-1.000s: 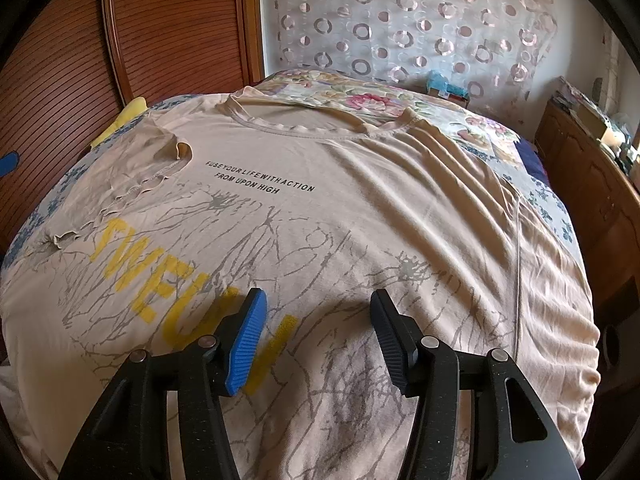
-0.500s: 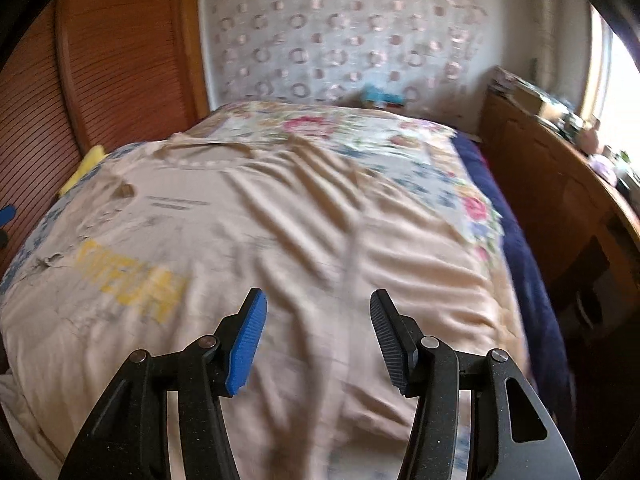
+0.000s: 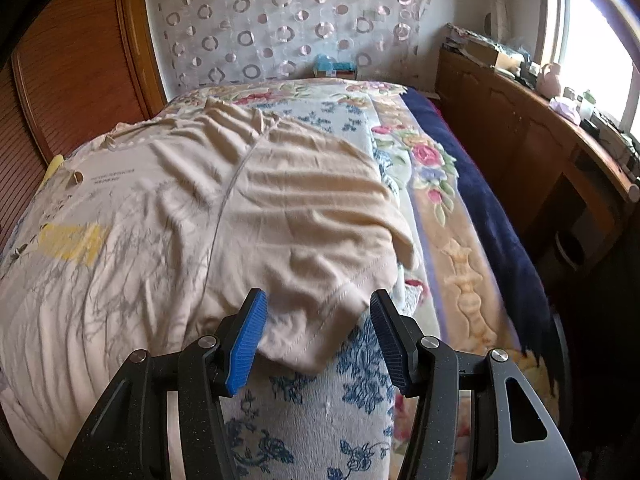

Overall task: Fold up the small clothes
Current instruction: 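Move the right gripper to the opposite side edge of the shirt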

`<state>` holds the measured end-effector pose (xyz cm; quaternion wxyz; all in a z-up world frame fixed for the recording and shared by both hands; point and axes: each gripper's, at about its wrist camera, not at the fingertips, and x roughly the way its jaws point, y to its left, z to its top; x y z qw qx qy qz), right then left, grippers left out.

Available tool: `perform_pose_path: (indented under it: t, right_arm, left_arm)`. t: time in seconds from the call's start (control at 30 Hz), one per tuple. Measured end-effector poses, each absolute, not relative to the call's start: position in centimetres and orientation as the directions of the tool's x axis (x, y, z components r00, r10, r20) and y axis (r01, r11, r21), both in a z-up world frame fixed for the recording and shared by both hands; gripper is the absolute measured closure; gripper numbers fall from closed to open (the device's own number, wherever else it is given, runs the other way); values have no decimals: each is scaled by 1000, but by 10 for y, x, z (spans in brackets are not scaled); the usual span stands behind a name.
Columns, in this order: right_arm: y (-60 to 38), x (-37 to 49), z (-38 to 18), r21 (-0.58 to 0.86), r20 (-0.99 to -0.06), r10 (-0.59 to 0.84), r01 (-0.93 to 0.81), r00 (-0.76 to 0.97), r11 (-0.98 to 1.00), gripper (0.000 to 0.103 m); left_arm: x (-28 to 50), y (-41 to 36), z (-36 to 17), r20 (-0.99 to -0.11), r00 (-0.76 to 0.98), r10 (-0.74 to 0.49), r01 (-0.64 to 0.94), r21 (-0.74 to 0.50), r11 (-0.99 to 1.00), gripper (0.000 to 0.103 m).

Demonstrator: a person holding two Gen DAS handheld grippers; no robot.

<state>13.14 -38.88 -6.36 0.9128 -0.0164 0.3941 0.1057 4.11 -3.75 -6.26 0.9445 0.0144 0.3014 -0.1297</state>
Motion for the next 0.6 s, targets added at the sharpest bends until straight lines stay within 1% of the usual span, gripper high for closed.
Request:
perform_pose_path:
  t: [0.13, 0.2, 0.27, 0.3, 0.33, 0.37, 0.4, 0.5, 0.6]
  right_arm:
    - [-387, 138, -61, 48, -722, 172, -200, 670, 979, 48]
    - [-384, 139, -61, 42, -719, 175, -208, 672, 977, 53]
    - [-381, 140, -60, 42, -717, 181, -219, 673, 975, 64]
    - [-381, 140, -60, 38, -716, 183, -223, 674, 974, 74]
    - [-380, 140, -59, 34, -715, 185, -231, 674, 972, 81]
    - [-379, 141, -60, 33, -716, 188, -236, 673, 971, 84]
    - [-379, 142, -60, 33, -715, 190, -239, 673, 971, 92]
    - [-382, 143, -55, 61, -698, 215, -243, 683, 968, 96]
    - [-383, 141, -38, 78, -648, 237, -246, 724, 966, 97]
  left_arm:
    - [40, -39, -63, -576, 782, -236, 254, -51, 966, 23]
    - [39, -38, -63, -576, 783, -235, 253, -50, 966, 23]
    - [40, -38, -64, -577, 782, -236, 253, -53, 966, 23]
    - [40, -38, -64, -577, 782, -237, 253, -53, 966, 23]
    - [40, -38, -65, -578, 781, -236, 252, -54, 966, 23]
    - [39, -38, -65, -579, 780, -236, 252, -54, 966, 23]
    - [40, -38, -66, -580, 780, -235, 251, -54, 966, 23]
    - [40, -38, -67, -582, 779, -234, 249, -55, 967, 23]
    - [40, -37, -69, -585, 777, -232, 245, -58, 968, 23]
